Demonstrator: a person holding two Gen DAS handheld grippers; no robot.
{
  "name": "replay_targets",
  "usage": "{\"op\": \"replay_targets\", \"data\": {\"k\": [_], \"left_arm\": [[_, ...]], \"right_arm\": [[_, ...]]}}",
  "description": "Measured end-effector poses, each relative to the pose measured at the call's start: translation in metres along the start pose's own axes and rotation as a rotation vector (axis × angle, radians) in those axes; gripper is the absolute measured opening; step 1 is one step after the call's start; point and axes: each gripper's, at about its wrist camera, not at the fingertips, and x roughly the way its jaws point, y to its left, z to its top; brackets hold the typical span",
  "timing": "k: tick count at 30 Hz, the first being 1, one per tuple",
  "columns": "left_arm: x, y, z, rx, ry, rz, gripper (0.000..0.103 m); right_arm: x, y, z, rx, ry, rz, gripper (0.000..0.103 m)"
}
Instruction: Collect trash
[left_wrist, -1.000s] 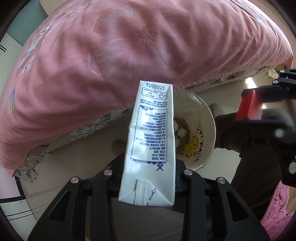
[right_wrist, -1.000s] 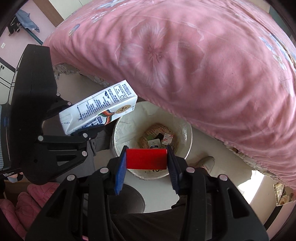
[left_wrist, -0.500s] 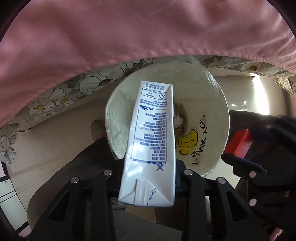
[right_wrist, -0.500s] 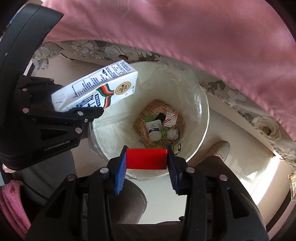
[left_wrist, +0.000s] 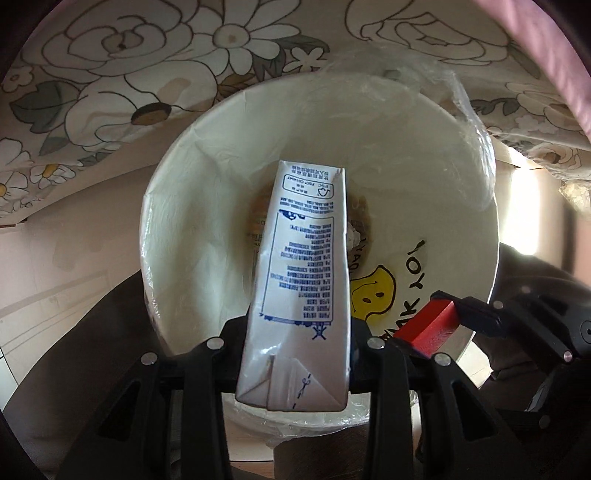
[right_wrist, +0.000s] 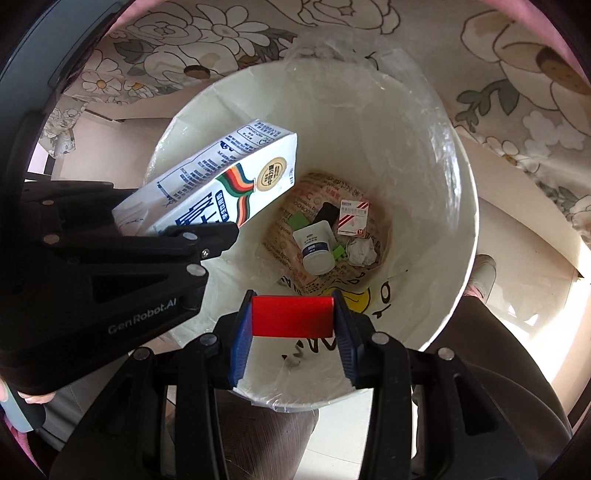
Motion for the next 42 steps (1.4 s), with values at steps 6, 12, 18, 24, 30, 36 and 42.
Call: {"op": "replay_targets", "data": {"k": [6,12,18,24,30,36,42], "left_arm": [[0.019,0.007,0.009,-0.042,0.031,-0.018,0.038],[0.026,0.007,0.006,-0.031,0.034,-0.02,0.041],[0.023,0.008,0.007,-0.056,0.037,-0.043,0.057],[0.022,0.018,0.007,-0.074,0.037,-0.05,0.057],[0.01,0.021,-0.004,-0.073,0.021,-0.029,0.057],[-0.009,0.013,-0.015,-0.052,-0.017,0.007,0.057],[-0.043,0.009,-0.031,-0.041,-0.079,-0.006,0.065]], "right_arm": [[0.017,-0.002,0.004,0.013,0.013,-0.005,0.042],[0.025,-0.002,0.008,-0.007,0.011,-0.041,0.042],[0.023,0.004,0.007,-0.05,-0.017,-0.087,0.059],[0.017,-0.003,0.005,-0.019,-0.025,-0.069,0.059],[0.006,-0.006,0.0,-0.024,-0.048,-0.073,0.059],[-0.007,0.002,-0.007,-0.048,-0.072,-0.107,0.059],[-0.04,0.014,-0.016,-0.086,-0.129,-0.151,0.059]]}}
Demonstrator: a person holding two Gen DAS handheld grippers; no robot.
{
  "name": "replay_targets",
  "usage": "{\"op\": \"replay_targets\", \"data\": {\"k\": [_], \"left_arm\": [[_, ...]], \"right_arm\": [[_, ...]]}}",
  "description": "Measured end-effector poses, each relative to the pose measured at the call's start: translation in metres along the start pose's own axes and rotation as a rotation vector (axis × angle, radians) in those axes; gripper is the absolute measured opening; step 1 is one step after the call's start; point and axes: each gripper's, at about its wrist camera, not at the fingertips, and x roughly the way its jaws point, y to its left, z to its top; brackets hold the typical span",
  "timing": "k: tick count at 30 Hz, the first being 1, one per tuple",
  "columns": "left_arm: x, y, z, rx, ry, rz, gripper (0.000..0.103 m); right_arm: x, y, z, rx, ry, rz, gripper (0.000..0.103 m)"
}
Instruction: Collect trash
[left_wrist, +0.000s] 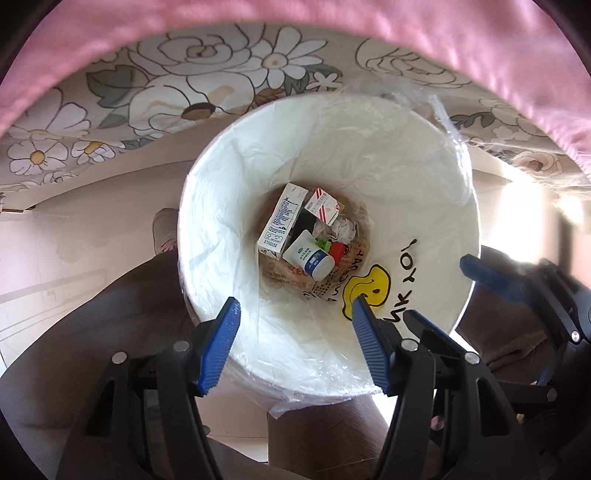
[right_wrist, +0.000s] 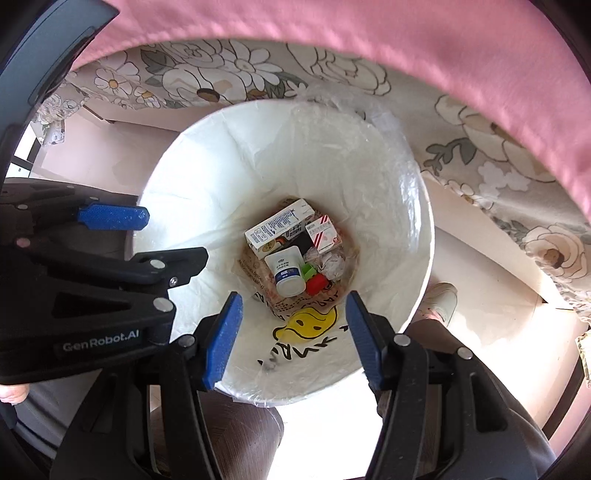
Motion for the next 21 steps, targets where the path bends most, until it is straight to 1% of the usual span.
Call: {"op": "replay_targets", "data": {"k": [3,5,7,8,10,12,14,16,21], "left_arm": [[-0.032,0.0,-0.006,0.003,-0.072,0.005,0.065],[-0.059,0.0,-0.009,0.006,-0.134,0.02,0.065],[-0.089,-0.002,-0.013,0.008,-0.206,0.032,0.07],[-0.102,-0.002,-0.015,0.01,-0.243,0.042,0.074],[-0.132,-0.005,-0.02,0.018,-0.315,0.059,0.079],[-0.16,-0.007,-0.026,0.028,-0.378,0.074,0.086],[-0.186,-0.01,-0.032,0.038,-0.436,0.09,0.09],[-0.21,-0.013,-0.039,0.042,-0.491,0.11,0.092],[-0.261,-0.022,-0.061,0.071,-0.604,0.138,0.095]], "right_arm": [[-0.029,0.0,0.002,0.009,-0.043,0.005,0.059],[-0.051,0.0,0.004,0.0,-0.082,-0.013,0.059],[-0.077,0.002,0.006,-0.018,-0.127,-0.024,0.059],[-0.092,0.004,0.007,-0.027,-0.154,-0.033,0.061],[-0.12,0.007,0.008,-0.044,-0.205,-0.064,0.07],[-0.149,0.011,0.008,-0.056,-0.26,-0.087,0.071],[-0.175,0.015,0.008,-0.065,-0.309,-0.089,0.072],[-0.2,0.017,0.005,-0.064,-0.358,-0.083,0.076],[-0.252,0.022,-0.004,-0.055,-0.439,-0.105,0.078]]}}
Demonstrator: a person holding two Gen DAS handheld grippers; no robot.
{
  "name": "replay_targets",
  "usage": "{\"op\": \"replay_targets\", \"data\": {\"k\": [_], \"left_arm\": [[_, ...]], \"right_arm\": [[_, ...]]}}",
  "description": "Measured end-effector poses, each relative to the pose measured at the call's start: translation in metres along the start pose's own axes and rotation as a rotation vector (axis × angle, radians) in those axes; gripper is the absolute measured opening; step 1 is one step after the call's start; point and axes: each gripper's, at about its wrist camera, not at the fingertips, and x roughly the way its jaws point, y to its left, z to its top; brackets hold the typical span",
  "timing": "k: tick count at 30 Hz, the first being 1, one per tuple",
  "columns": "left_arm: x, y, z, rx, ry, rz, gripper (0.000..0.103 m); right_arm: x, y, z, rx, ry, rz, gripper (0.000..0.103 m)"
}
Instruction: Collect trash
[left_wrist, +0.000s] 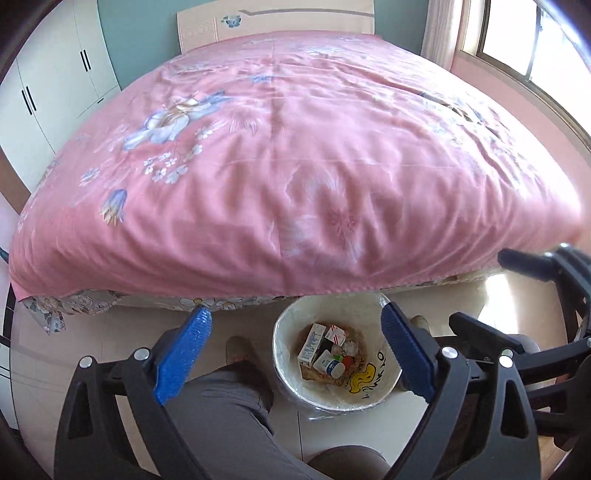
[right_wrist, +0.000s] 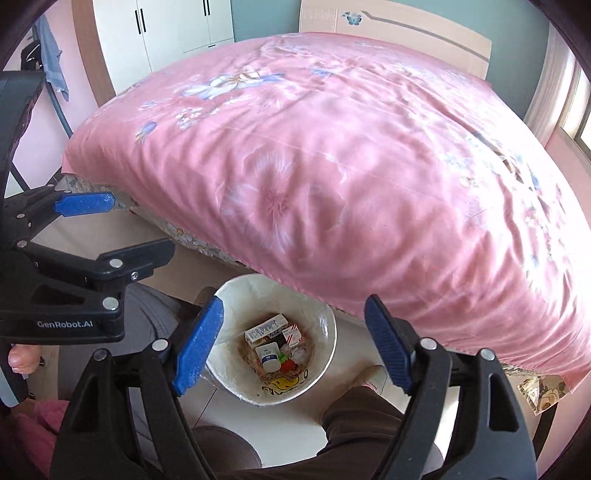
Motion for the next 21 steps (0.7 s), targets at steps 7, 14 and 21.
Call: {"op": "replay_targets", "data": {"k": [7,14,21], "left_arm": [[-0.067,-0.004,-0.004,0.045,-0.106,0.014,0.095],[-0.112,-0.008,-0.03,0.109,-0.172,0.054,0.097],[-0.136,-0.009,-0.054,0.124,-0.196,0.094,0.097]], "right_arm": [[-0.073,0.011,0.002,-0.01,-0.085,-0.063,0.081],[-0.128,0.034,-0.024,-0.018,-0.181,-0.087,0.084],[-0.161,0.045,-0.059,0.017,-0.287,-0.231,0.085]]}}
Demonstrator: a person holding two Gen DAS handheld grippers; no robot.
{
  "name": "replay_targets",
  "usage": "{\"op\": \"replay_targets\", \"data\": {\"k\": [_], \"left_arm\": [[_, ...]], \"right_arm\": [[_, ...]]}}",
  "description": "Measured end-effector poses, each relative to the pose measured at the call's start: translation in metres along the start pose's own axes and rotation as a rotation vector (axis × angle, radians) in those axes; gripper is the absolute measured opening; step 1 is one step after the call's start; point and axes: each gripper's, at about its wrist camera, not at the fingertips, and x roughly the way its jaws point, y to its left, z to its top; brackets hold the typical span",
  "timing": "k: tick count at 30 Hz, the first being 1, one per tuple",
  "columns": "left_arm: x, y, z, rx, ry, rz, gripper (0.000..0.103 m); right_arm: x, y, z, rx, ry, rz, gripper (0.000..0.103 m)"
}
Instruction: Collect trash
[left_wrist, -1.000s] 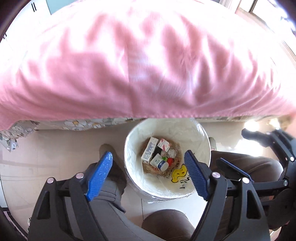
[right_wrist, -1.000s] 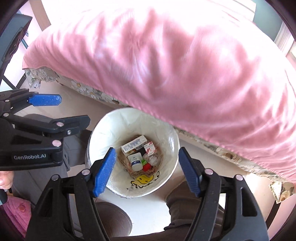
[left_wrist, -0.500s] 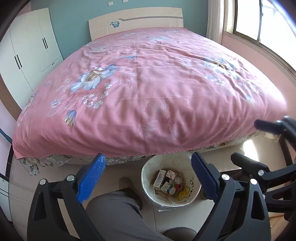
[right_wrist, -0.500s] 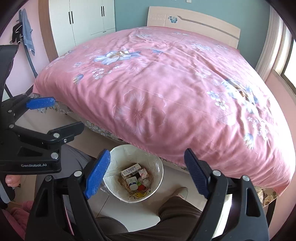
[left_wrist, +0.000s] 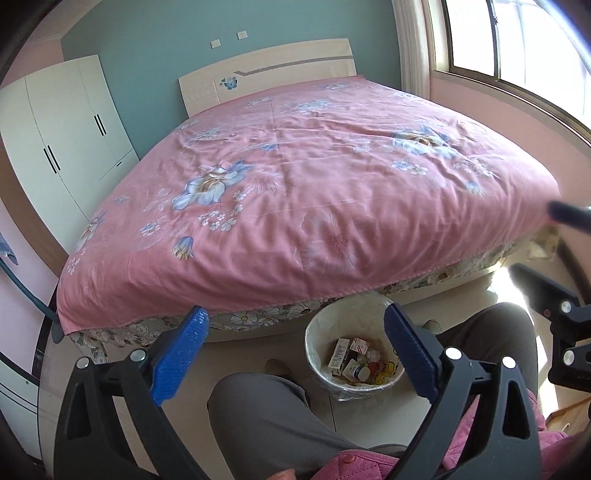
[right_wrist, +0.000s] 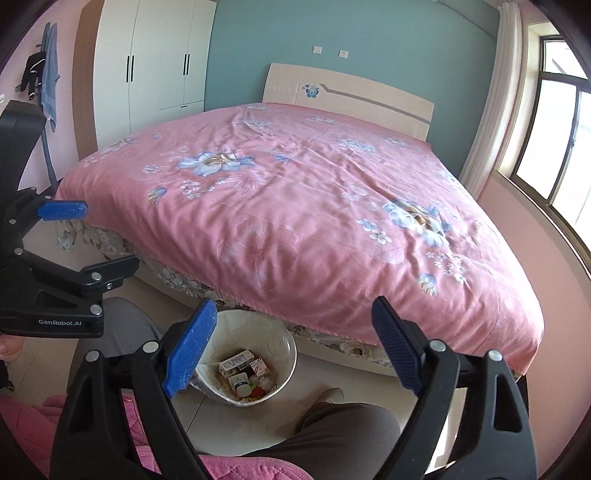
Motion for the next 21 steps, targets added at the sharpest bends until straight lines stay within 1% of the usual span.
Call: {"op": "replay_targets", "data": {"k": [2,4,7,10,14,21], "left_arm": [[-0.004,-0.001,-0.005,0.0,-0.004,0.013,0.097],[-0.007,-0.002,-0.009,-0.003,-0.007,0.022,0.097],[-0.014,-0.002,-0.011,-0.018,-0.028,0.015,0.097],[-0.017,-0.003,-0.012,-0.019,-0.039,0.013,0.097],[-0.017,-0.004,-0.013,-0.015,-0.034,0.014,0.097],[-0.017,-0.002,-0.012,-0.022,-0.042,0.021,0.097]], "right_arm": [[-0.005,0.0,-0.008,0.025,-0.016,-0.034,0.085],[-0.01,0.001,-0.015,0.041,-0.024,-0.044,0.085],[-0.012,0.004,-0.019,0.035,-0.026,-0.075,0.085],[-0.014,0.001,-0.02,0.05,-0.029,-0.079,0.085],[-0.012,0.001,-0.021,0.063,-0.02,-0.071,0.085],[-0.012,0.004,-0.022,0.049,-0.022,-0.071,0.085]]}}
